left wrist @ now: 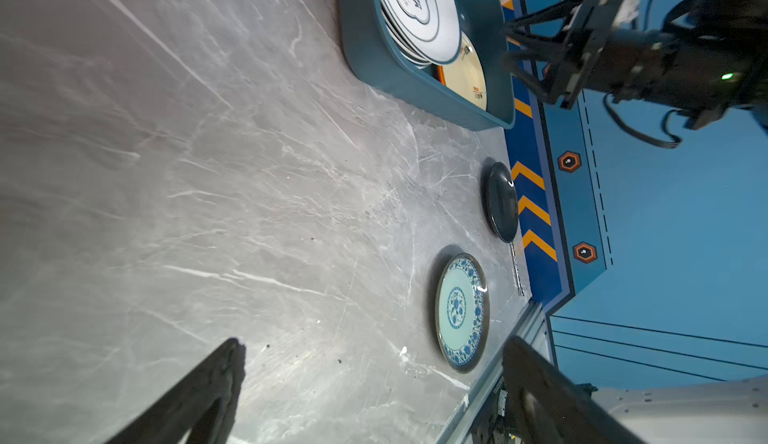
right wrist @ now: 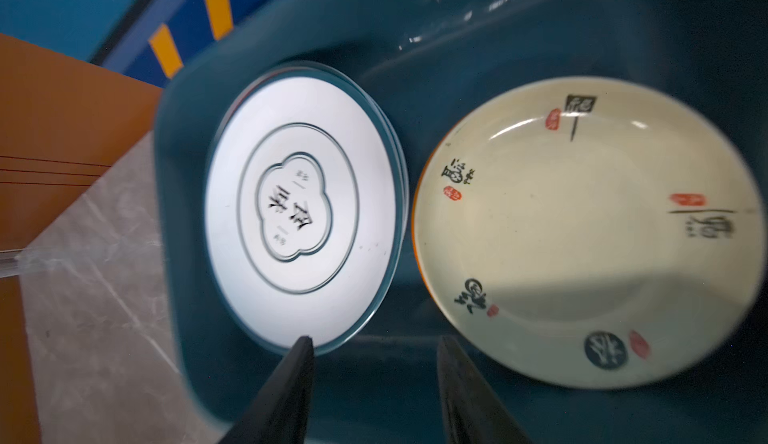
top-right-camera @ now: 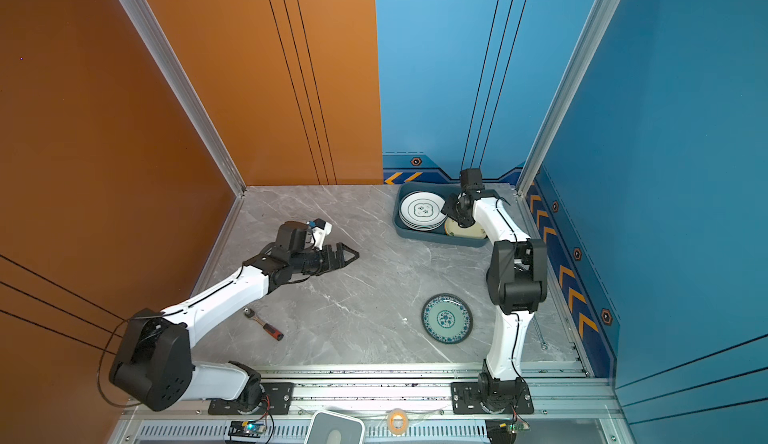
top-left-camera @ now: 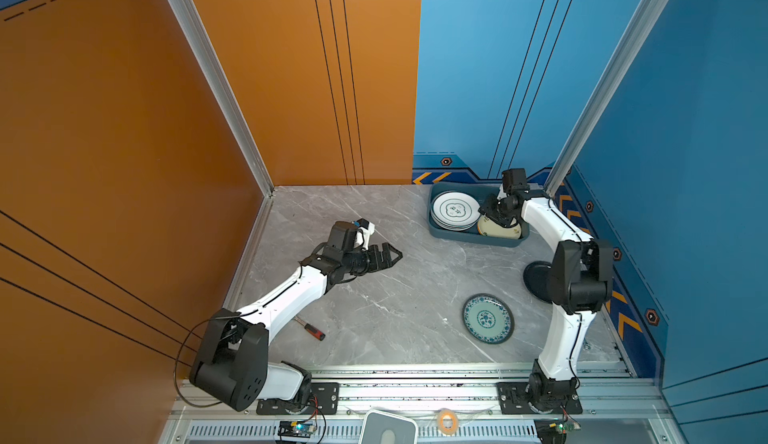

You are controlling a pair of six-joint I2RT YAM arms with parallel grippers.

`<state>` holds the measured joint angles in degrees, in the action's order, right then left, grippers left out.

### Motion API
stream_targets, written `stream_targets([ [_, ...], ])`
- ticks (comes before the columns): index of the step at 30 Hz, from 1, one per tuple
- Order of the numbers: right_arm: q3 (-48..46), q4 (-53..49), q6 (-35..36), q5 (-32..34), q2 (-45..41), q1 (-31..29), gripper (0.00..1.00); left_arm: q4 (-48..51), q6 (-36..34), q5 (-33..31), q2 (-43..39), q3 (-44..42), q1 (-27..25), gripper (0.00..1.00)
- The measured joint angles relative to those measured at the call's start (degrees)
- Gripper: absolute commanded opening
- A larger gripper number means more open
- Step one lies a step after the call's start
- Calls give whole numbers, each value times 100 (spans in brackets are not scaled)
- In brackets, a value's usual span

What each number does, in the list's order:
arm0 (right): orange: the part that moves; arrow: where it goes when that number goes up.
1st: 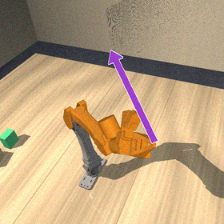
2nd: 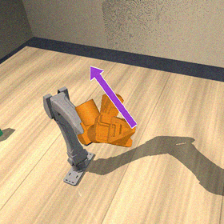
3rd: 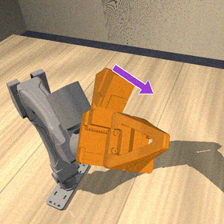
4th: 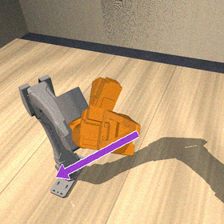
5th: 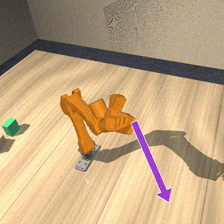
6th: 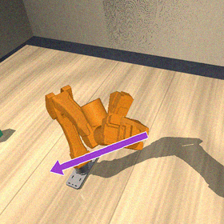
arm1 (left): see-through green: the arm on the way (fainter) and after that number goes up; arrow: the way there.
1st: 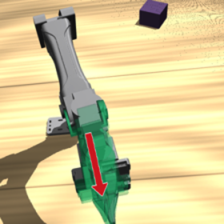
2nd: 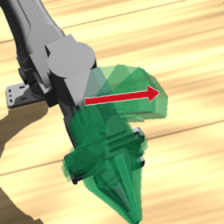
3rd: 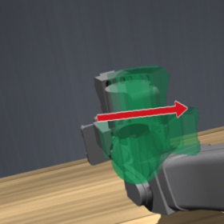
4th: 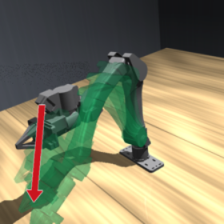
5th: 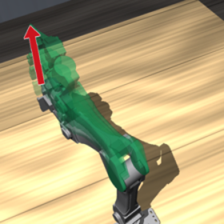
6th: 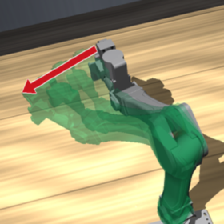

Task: Place the plates into the plastic bin on the countertop
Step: 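Raise the right gripper from the bin while the left moves to the blue floral plate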

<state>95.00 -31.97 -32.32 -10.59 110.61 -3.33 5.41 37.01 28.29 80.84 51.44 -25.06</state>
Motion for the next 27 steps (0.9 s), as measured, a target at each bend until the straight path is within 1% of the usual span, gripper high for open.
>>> stream_targets([
  [4,-525,44,127,28,-1043,55,52,0,-28,-70,422,271,-511,99],
  [9,-1652,42,260,42,-2380,306,54,-31,-61,-94,986,608,-1128,99],
  [14,-2651,-149,424,39,-3305,494,54,-142,-92,-61,1567,1082,-1692,89],
  [16,-2973,-216,455,24,-3565,542,54,-227,-101,-13,1792,1213,-1873,88],
  [17,-3119,-238,470,9,-3681,568,54,-284,-98,9,1912,1250,-1954,83],
  [20,-3501,-299,514,-63,-3954,673,54,-358,-59,48,2199,1274,-2157,78],
  [27,-3926,-321,535,-304,-4264,964,55,-590,131,79,2612,1276,-2490,68],
])
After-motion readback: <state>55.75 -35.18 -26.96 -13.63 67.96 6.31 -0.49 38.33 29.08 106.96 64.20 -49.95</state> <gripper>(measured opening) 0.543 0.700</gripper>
